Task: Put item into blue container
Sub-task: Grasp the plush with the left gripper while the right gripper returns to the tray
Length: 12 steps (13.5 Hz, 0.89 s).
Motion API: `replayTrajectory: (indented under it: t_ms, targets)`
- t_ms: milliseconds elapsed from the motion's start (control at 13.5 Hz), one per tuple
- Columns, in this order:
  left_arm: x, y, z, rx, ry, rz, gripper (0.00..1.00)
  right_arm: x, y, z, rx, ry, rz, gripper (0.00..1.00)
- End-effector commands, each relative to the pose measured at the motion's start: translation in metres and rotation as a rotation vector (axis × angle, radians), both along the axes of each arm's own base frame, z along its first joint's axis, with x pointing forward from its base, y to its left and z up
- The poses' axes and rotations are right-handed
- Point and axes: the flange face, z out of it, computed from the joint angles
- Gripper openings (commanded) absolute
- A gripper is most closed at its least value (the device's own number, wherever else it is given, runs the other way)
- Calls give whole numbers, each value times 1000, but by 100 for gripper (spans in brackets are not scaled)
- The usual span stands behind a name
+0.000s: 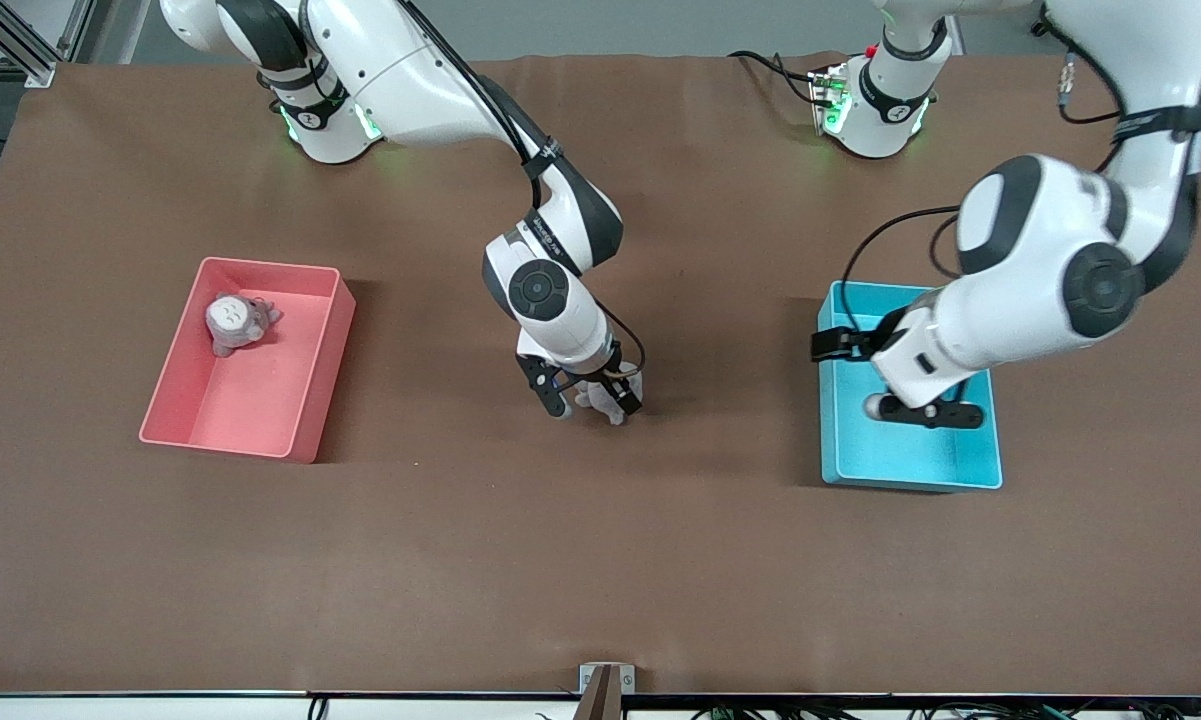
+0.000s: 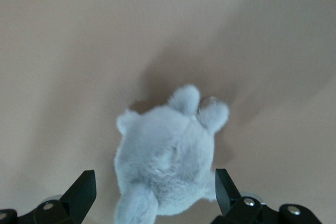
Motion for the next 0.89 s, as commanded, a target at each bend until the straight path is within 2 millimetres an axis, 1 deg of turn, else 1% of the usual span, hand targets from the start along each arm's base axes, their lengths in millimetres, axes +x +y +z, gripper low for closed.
replayTrajectory:
  t_ms: [0, 148, 222, 296, 444, 519, 593, 667, 815]
  targets:
    - [-8, -50, -24, -8, 9, 45, 100, 25, -43, 50, -44, 61, 199, 100]
    - [-21, -97, -47, 1, 11, 82, 100, 38, -92, 82, -53, 130, 379, 100]
    - [-26, -118, -56, -2, 5, 98, 100, 42, -123, 90, -54, 188, 442, 100]
    - [-30, -134, -67, -8, -1, 115, 100, 46, -148, 97, -56, 228, 509, 100]
    - [-38, -171, -92, -39, -35, 125, 100, 54, -207, 110, -79, 281, 646, 100]
    - [-42, -184, -101, -50, -45, 139, 100, 54, -231, 112, -59, 316, 729, 100]
    - [-43, -189, -112, -51, -45, 146, 100, 58, -262, 113, -40, 335, 780, 100]
    - [-42, -192, -125, -56, -48, 149, 100, 61, -305, 114, -35, 347, 838, 100]
    - [-51, -209, -143, -64, -54, 135, 100, 53, -374, 105, 18, 367, 970, 100]
